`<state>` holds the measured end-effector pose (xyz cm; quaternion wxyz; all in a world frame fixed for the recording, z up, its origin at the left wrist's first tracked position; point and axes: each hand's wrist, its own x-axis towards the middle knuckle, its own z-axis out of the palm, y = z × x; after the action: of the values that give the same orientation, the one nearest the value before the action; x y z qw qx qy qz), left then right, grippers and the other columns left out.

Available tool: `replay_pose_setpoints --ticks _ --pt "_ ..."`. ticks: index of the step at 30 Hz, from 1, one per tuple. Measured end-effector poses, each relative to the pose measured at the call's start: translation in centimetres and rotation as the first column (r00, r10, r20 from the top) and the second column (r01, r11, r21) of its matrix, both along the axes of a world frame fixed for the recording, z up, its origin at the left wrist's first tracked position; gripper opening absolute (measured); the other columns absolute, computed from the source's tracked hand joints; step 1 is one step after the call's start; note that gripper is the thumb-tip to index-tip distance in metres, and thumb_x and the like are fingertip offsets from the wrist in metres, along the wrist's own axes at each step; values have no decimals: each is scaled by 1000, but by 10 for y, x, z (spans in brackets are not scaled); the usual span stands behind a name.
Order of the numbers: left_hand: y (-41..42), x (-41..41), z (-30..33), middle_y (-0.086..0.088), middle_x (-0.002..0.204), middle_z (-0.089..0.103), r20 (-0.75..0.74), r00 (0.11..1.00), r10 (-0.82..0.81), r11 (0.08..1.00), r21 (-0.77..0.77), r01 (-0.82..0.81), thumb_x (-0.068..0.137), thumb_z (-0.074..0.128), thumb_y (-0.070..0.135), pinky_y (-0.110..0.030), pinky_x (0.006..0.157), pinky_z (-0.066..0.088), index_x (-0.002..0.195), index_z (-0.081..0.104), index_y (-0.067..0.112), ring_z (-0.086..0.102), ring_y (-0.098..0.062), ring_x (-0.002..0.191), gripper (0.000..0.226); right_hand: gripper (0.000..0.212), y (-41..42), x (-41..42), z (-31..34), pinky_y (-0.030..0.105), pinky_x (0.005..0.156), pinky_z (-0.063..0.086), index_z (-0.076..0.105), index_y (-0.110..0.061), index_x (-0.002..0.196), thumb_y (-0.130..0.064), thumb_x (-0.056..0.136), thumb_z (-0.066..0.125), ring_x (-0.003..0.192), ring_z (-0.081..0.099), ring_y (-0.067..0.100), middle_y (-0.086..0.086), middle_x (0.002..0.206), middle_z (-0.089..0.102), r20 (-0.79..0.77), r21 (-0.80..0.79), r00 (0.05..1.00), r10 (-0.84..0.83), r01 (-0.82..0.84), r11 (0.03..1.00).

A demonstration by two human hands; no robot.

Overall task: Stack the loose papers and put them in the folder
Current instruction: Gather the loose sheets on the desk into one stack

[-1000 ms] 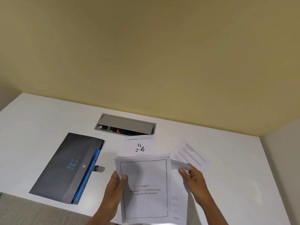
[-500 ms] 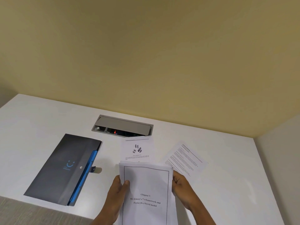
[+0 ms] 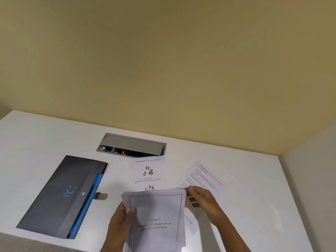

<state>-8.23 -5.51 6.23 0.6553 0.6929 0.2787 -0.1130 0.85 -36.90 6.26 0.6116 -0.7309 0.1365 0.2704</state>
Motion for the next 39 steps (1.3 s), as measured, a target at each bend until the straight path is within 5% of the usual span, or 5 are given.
replay_pose_setpoints --ticks 5,16,26,32,39 --pt "8 -3 2 14 117 72 -13 1000 5 994 105 -3 102 55 33 -42 94 55 122 54 52 65 -18 112 28 95 -40 18 -22 47 113 48 49 -14 150 -55 74 90 147 46 27 4 152 50 109 -719 994 9 73 691" --pt "24 -20 -1 0 121 73 -23 997 70 984 166 -65 101 59 16 -47 108 47 131 59 29 65 -27 117 33 145 -70 24 -51 60 126 29 -4 -6 167 -73 71 81 166 5 27 8 178 1 -133 -868 982 131 -179 462" --pt "19 -13 -4 7 117 74 -17 996 85 986 146 -81 101 60 22 -43 99 49 121 59 42 66 -23 112 28 125 -61 10 -53 50 107 49 18 -13 163 -37 68 95 144 43 34 7 155 48 -23 -823 1000 2 -20 567" --pt "17 -8 -1 0 122 71 -31 996 88 990 112 -84 102 58 26 -55 109 48 135 56 29 62 -32 118 34 58 -58 -9 -66 48 81 57 50 -8 126 2 78 82 85 63 33 10 87 64 69 -567 912 -404 369 736" --pt "19 -9 3 5 122 70 -17 991 129 991 25 -129 101 58 27 -50 103 51 126 56 39 63 -29 117 27 12 -59 -33 -61 34 69 53 78 -17 85 -11 95 75 88 73 37 4 84 80 216 -362 849 -483 529 768"
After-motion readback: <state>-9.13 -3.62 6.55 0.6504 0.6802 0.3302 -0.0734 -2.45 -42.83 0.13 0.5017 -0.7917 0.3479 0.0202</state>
